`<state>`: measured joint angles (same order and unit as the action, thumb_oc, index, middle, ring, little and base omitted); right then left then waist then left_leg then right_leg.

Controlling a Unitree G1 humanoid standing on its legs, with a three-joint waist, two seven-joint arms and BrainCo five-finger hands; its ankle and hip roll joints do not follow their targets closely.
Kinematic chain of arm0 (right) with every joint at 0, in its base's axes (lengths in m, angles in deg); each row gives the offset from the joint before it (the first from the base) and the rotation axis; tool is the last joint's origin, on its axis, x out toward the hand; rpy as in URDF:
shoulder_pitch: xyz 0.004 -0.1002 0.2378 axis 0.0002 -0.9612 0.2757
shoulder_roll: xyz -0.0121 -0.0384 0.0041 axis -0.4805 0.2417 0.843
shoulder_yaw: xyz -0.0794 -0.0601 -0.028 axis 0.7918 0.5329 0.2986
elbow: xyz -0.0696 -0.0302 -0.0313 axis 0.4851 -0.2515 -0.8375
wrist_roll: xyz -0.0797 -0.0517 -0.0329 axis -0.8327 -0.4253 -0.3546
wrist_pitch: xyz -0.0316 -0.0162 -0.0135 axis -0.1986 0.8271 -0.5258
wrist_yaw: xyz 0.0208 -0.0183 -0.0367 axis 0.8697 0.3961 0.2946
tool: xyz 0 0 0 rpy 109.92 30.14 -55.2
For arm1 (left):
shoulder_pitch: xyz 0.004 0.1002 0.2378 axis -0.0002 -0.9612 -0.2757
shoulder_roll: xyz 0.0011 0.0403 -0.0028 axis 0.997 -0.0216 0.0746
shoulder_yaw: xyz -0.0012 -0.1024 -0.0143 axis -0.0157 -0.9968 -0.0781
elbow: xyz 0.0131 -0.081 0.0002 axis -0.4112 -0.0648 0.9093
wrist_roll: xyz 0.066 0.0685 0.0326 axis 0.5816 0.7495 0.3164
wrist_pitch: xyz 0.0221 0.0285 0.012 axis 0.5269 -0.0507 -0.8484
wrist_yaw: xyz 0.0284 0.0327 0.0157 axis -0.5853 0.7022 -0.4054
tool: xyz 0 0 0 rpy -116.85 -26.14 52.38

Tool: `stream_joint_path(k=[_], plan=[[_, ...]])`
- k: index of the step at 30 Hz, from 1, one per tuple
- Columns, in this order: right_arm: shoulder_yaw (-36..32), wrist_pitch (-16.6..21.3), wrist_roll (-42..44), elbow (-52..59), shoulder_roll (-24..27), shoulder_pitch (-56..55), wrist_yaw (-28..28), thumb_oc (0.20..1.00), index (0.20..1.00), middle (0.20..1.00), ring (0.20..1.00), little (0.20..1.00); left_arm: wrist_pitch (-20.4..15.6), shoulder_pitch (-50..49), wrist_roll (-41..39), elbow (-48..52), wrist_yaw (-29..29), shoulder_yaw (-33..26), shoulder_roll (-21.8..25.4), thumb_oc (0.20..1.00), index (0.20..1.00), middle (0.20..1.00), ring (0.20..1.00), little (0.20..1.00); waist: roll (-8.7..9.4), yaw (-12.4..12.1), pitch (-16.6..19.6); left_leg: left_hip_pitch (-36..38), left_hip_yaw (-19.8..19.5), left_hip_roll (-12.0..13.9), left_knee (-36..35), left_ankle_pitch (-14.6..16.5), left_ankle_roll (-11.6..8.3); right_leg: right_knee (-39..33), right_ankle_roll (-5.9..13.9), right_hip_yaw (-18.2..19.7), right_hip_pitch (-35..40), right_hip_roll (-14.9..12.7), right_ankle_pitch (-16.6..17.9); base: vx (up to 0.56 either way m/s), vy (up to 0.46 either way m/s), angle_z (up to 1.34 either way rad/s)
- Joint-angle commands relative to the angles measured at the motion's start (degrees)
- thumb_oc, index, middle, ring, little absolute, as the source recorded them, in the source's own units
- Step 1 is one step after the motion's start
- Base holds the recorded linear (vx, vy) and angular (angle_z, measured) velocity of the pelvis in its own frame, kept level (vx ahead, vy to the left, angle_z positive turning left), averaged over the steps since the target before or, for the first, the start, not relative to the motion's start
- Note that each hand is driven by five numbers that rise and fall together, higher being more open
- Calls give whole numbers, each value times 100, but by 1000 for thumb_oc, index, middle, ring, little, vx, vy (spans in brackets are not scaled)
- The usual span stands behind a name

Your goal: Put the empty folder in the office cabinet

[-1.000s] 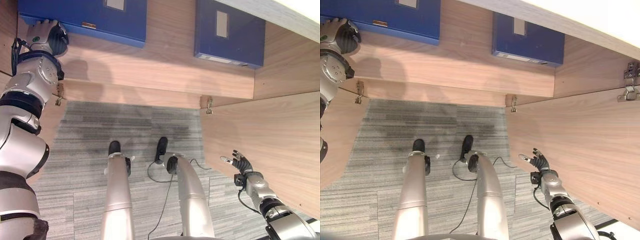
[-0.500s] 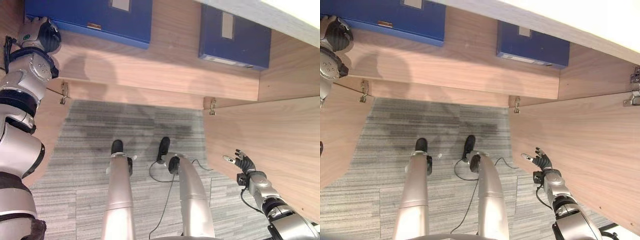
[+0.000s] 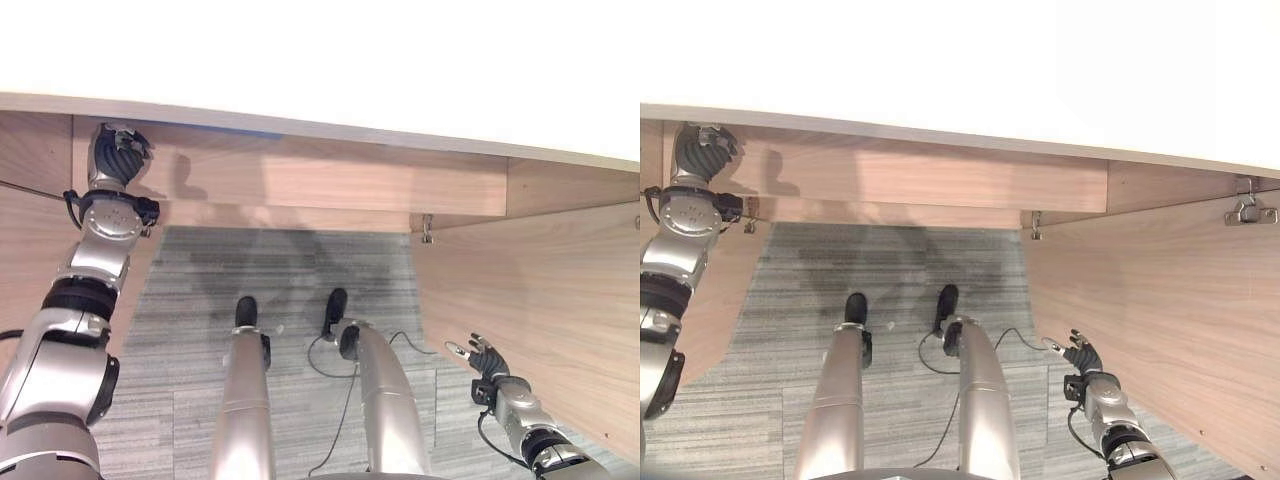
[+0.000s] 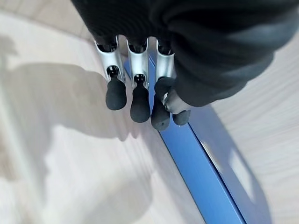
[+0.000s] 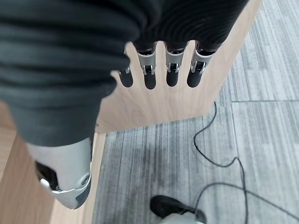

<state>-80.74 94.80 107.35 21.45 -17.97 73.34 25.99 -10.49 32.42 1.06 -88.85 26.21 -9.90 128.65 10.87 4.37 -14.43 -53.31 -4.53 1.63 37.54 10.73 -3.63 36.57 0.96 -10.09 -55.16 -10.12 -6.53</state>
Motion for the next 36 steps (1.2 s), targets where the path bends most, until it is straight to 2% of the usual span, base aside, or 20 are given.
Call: stream_joint_path(k=[1,2,3,8,11,15,17,19,20,26,31,32,33,36], plan=[[-71,7,-211,-119,247,-289,113,1000,1000,1000,1000,1000,-275,-29,-92,101,-9,-21,3,200,200,200,200,200,-257,-21,225,333,-273,217,-1113,-478,15,-359,437,-33,699,-94,-212,-2,-35,5],[-98,3,-231,-123,228,-316,119,1000,1000,1000,1000,1000,-288,-250,-63,207,-34,-89,-88,200,200,200,200,200,-267,-49,222,463,-271,199,-1229,-526,4,-454,444,-48,811,-81,-178,-71,-40,5],[-195,-10,-257,-125,189,-379,139,1000,1000,1000,1000,1000,-327,-739,-82,446,-78,-251,-324,200,200,200,200,200,-305,-120,218,683,-249,168,-1519,-819,17,-709,400,-130,994,-78,80,-57,-37,2],[-332,-33,-292,-172,96,-512,180,1000,1000,1000,1000,1000,-401,-1612,-114,841,-239,-382,-810,200,200,200,200,200,-428,-223,232,1474,-236,150,-2163,-1047,-36,-1215,460,-207,1688,-37,206,31,-23,6],[-403,-79,-347,-232,35,-657,208,1000,1000,1000,1000,1000,-422,-2322,-230,1135,-545,-253,-1214,200,200,200,200,200,-584,-336,225,2239,-247,164,-2720,-1259,-76,-1600,509,-274,2370,-27,304,96,-17,1],[-448,-121,-321,-312,-40,-706,246,1000,1000,1000,1000,1000,-408,-2721,-336,1097,-784,-44,-1438,200,200,200,200,200,-702,-396,224,2692,-273,190,-2984,-1348,-78,-1774,536,-325,2806,-14,326,70,-9,6],[-438,-137,-334,-349,-99,-754,264,1000,1000,1000,1000,1000,-352,-3013,-489,741,-1047,149,-1638,200,200,200,200,200,-772,-412,273,3145,-286,254,-3219,-1400,-81,-2009,551,-337,3299,14,332,107,-3,1],[-437,-139,-352,-387,-134,-769,268,1000,1000,1000,1000,1000,-327,-3114,-402,540,-1137,289,-1707,200,200,200,200,200,-815,-418,291,3309,-295,264,-3318,-1447,-77,-2120,561,-348,3488,29,377,92,-13,-4],[-424,-171,-339,-456,-211,-817,237,1000,1000,1000,1000,1000,-221,-3328,-392,75,-1342,459,-1913,200,200,200,200,200,-868,-423,378,3668,-251,274,-3466,-1428,-85,-2305,586,-343,3874,42,342,98,-10,-5],[-488,-180,-346,-574,-361,-974,238,1000,1000,1000,1000,1000,-119,-3767,-180,-867,-1552,612,-2316,200,200,200,200,200,-985,-444,647,4383,-201,280,-3874,-1534,-95,-2944,636,-403,4693,128,466,106,-14,-8],[-469,-209,-261,-851,-569,-1022,217,1000,1000,1000,1000,1000,-25,-3846,-46,-2258,-1716,586,-2774,200,200,200,200,200,-1107,-502,950,4918,-128,282,-4224,-1659,-183,-3443,697,-505,5381,226,503,69,-27,-1],[-454,-217,-258,-893,-598,-1039,204,1000,1000,1000,1000,1000,-10,-3849,-55,-2415,-1747,577,-2821,793,793,793,793,793,-1124,-507,972,4979,-125,276,-4241,-1657,-190,-3455,692,-516,5453,233,490,24,-32,1],[-425,-229,-275,-915,-627,-1037,194,1000,1000,1000,1000,1000,-9,-3855,-7,-2598,-1762,575,-2865,1000,1000,1000,1000,1000,-1129,-509,999,5040,-122,280,-4250,-1651,-200,-3474,687,-518,5536,234,476,6,-46,5],[-365,-259,-263,-991,-723,-1057,121,1000,1000,1000,1000,1000,22,-3831,-147,-3062,-1876,385,-2952,1000,1000,1000,1000,1000,-1148,-547,1087,5218,-152,278,-4234,-1636,-234,-3541,652,-540,5782,274,415,5,-85,12]])
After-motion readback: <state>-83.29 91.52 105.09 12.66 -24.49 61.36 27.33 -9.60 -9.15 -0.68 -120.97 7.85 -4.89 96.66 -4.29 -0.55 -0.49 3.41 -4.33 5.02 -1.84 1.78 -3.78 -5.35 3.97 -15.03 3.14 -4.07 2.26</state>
